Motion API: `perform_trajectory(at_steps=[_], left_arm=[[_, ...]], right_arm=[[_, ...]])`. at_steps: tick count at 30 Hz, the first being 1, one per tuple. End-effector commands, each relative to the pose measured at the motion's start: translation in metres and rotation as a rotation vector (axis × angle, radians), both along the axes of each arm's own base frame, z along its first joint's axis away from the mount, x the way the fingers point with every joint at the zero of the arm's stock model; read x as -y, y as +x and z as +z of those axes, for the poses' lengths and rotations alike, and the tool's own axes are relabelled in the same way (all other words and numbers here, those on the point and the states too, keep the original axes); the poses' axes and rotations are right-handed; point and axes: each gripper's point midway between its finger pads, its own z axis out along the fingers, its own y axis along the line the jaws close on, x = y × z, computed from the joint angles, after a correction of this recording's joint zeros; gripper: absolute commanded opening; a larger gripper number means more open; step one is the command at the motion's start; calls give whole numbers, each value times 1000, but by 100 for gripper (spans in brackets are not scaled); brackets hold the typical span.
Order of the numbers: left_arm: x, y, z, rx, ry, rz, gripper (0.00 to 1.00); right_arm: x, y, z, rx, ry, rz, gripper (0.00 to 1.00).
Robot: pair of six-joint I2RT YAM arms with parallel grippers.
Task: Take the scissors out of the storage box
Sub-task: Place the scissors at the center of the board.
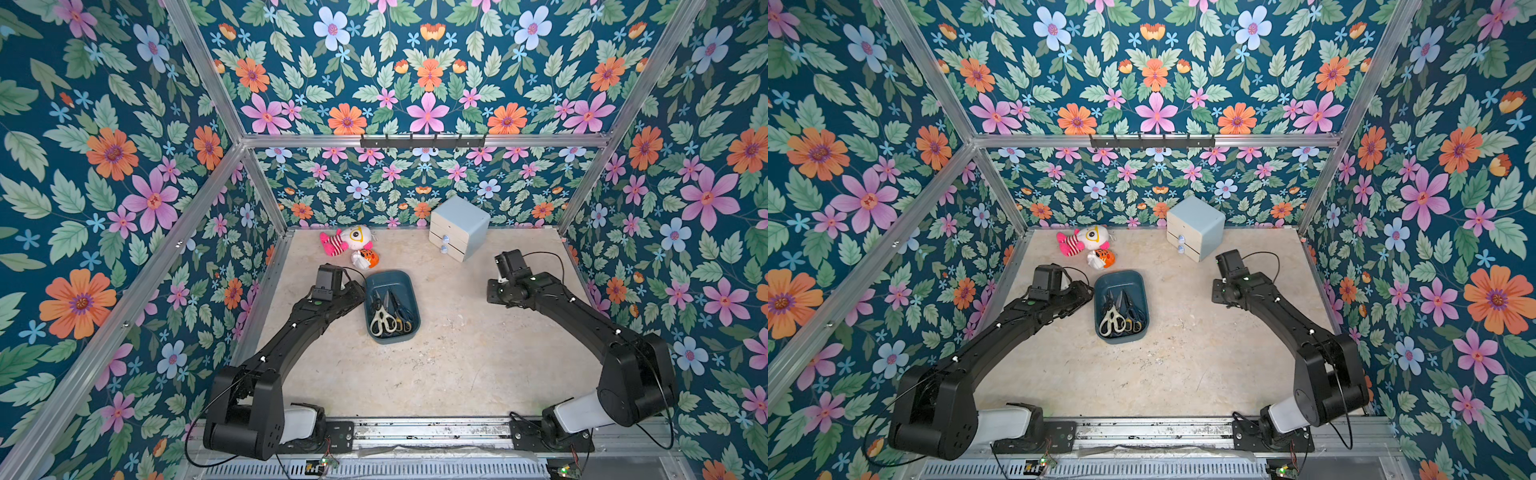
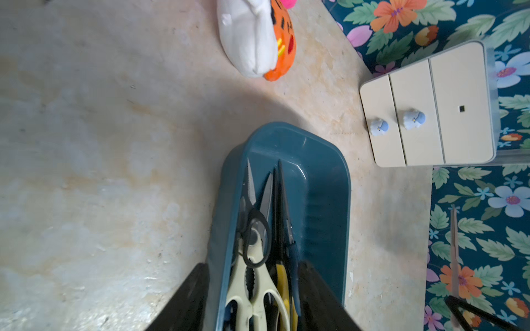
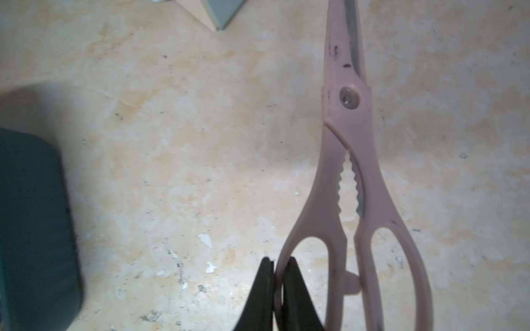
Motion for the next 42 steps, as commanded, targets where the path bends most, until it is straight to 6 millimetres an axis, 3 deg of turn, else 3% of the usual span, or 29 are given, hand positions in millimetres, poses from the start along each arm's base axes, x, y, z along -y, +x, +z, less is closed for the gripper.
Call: perform_trajectory(at_steps=[1, 5, 8, 10, 16, 24, 29, 42], left_arm=[[1, 7, 2, 15, 18, -1, 55], [5, 10, 4, 20, 20, -16, 56], [5, 12, 3, 15, 22, -23, 56], [7, 12, 2, 9, 20, -27, 56], [0, 4, -1, 0, 44, -15, 56], [-10, -6, -6, -16, 82, 14, 57], [-14, -3, -1, -8, 107, 26, 57], [-15, 4, 1, -7, 101, 53, 57]], right_arm=[[24, 16, -2, 48, -19, 24, 0], [47, 34, -18, 40, -85, 7, 0], [51, 49, -29, 23, -132, 44, 0], [51, 57, -48, -26, -149, 69, 0], [50, 80, -63, -32, -171, 102, 0], [47, 81, -99, -117, -184, 142, 0], [45, 79, -106, -123, -167, 145, 0], [42, 79, -104, -118, -134, 121, 35]])
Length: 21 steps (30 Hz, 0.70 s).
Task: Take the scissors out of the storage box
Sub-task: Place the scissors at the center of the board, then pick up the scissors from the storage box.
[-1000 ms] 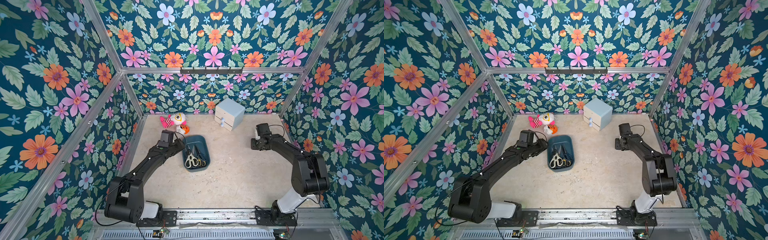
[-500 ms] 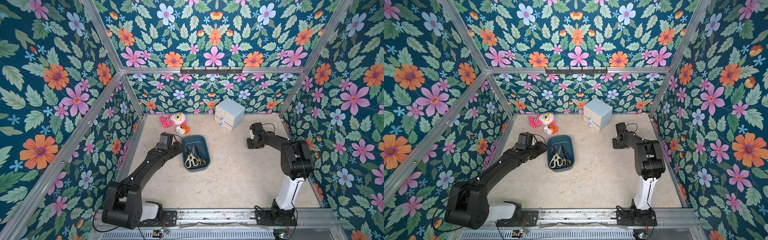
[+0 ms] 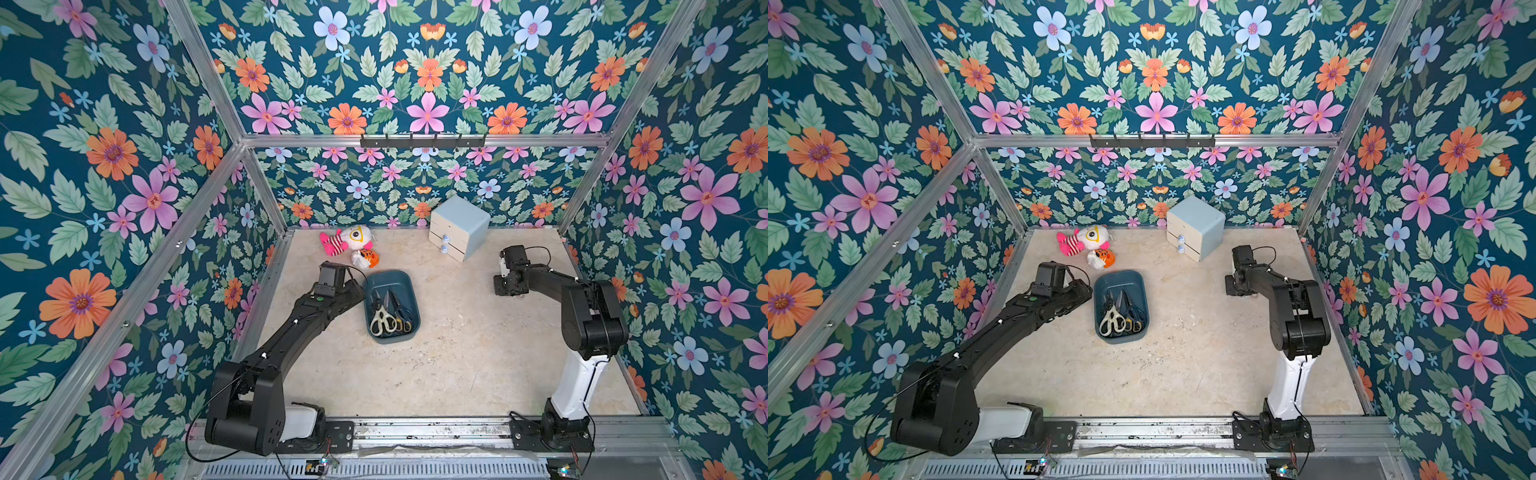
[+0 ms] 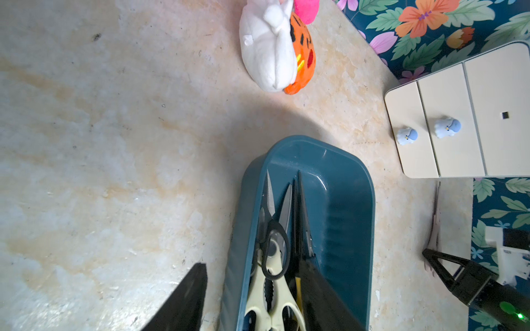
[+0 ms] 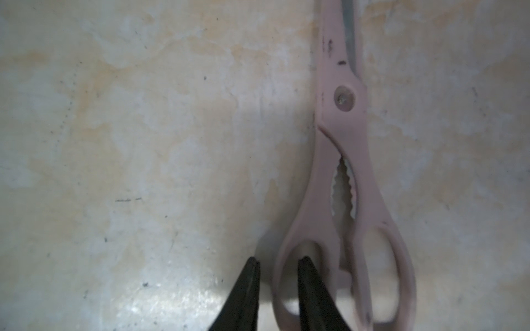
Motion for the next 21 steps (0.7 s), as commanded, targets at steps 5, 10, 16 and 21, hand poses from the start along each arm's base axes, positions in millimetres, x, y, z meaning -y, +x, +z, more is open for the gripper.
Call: perform_trajectory(at_steps=[5, 10, 16, 21], left_arm=[[-1, 1, 2, -4, -12, 28, 57], [-5, -3, 9, -9, -7, 50, 57], [-10, -14, 2, -43, 30, 37, 57], [-12, -20, -6, -53, 35, 15, 58]], right_arm=[[-2, -12, 10, -47, 26, -32, 43], [-6, -6, 51, 5, 84, -100, 45], [-49, -17, 85, 15, 172, -98, 44], [-127, -42, 117, 51, 339, -41, 44]])
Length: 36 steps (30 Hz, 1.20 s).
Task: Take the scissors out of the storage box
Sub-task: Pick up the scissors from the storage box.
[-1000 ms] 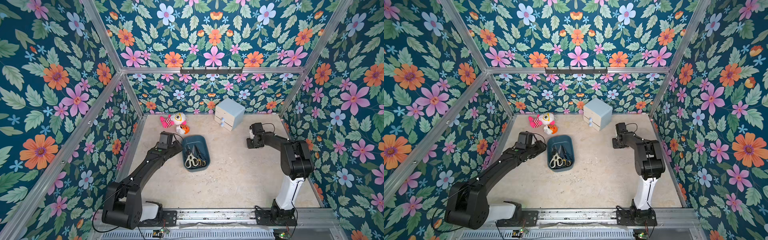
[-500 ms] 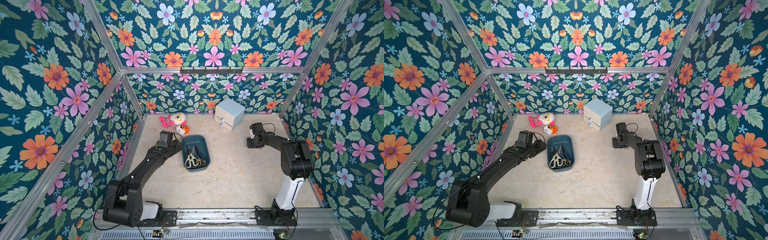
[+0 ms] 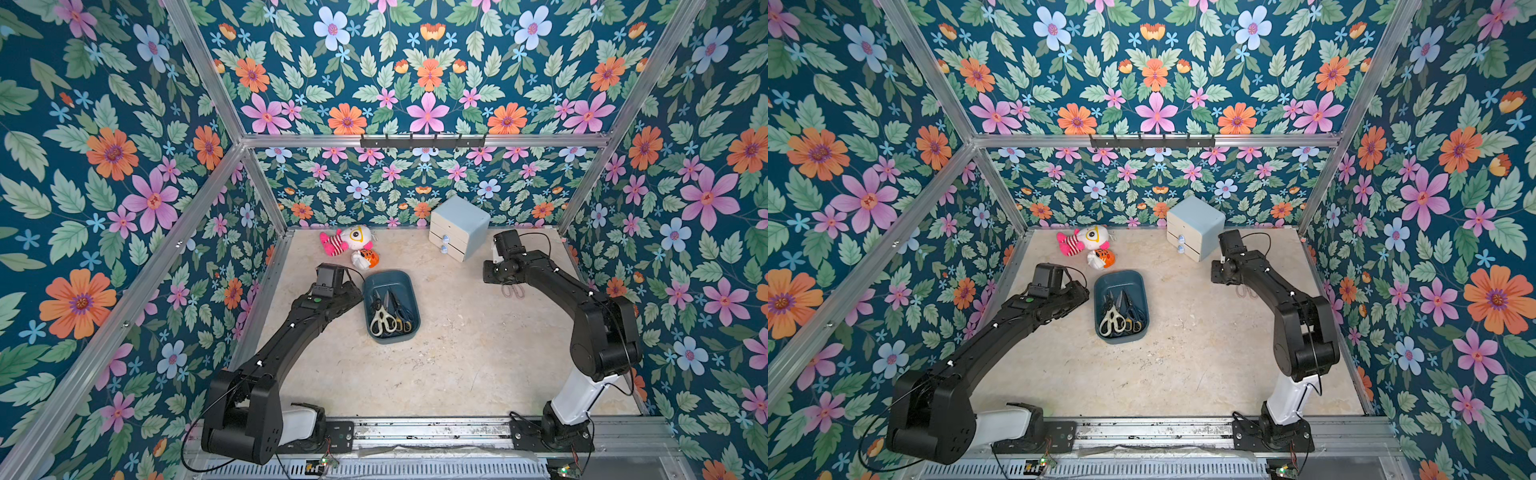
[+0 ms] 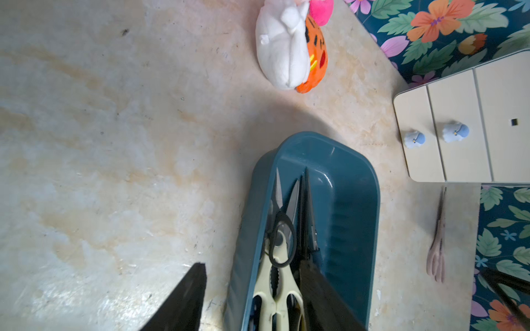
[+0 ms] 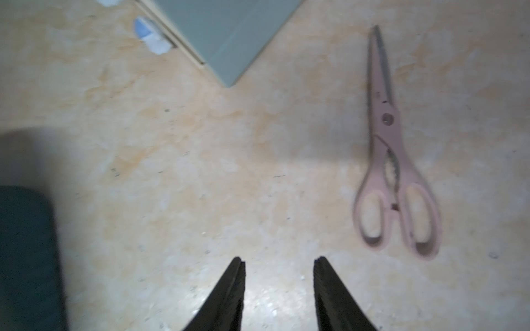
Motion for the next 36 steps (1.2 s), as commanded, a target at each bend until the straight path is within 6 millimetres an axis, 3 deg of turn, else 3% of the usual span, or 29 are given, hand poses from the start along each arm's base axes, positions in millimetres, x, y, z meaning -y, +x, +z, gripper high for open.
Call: perform_trajectory(at_steps=[1, 10, 18, 24, 36], left_arm=[[-1, -6, -8, -20, 4, -30, 58], [1, -24, -22, -42, -49, -91, 59], [12, -40, -34, -64, -98, -179, 59], [15, -47, -35, -63, -114, -201, 60], [0, -53, -41, -58, -51, -152, 60]], right_arm=[[-47, -22, 16, -18, 150, -19, 44], [-179, -94, 50, -29, 331, 89, 41], [-241, -147, 24, -117, 372, 163, 40], [-259, -155, -3, -172, 335, 164, 37], [-264, -147, -45, -212, 212, 169, 31]])
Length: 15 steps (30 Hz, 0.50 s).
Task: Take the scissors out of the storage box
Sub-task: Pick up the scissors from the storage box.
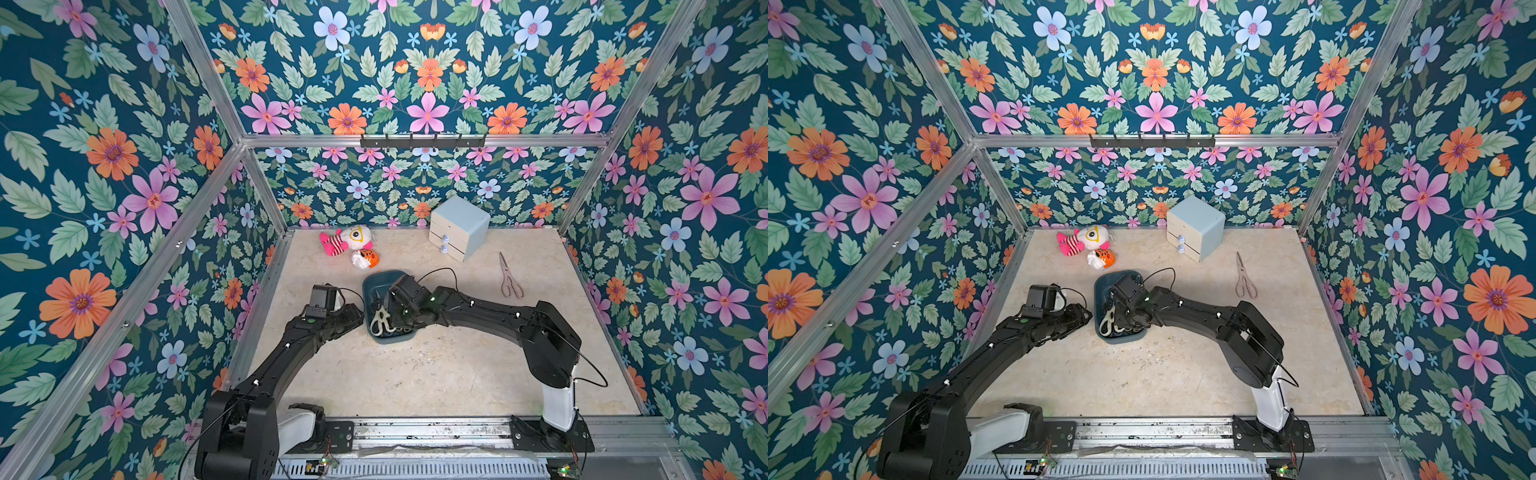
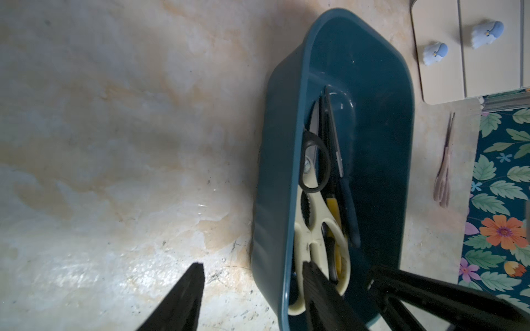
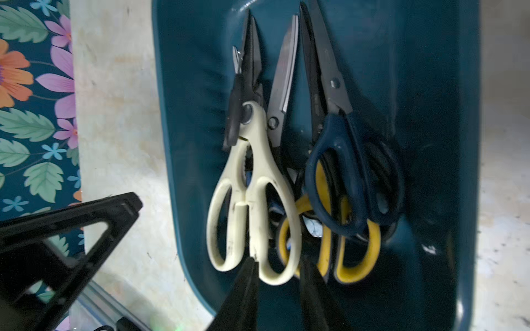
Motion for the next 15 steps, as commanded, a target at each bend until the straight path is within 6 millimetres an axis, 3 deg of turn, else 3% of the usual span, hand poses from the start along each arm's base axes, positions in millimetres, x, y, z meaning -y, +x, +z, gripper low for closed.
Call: perform_trajectory(at_steps=[1, 15], left_arm=[[-6, 0, -1, 11, 25, 17, 60], [-10, -2, -3, 8, 54, 19, 60]], right_arm=[[4, 0, -5, 4, -35, 1, 31], [-5, 0, -18, -17, -20, 16, 28]])
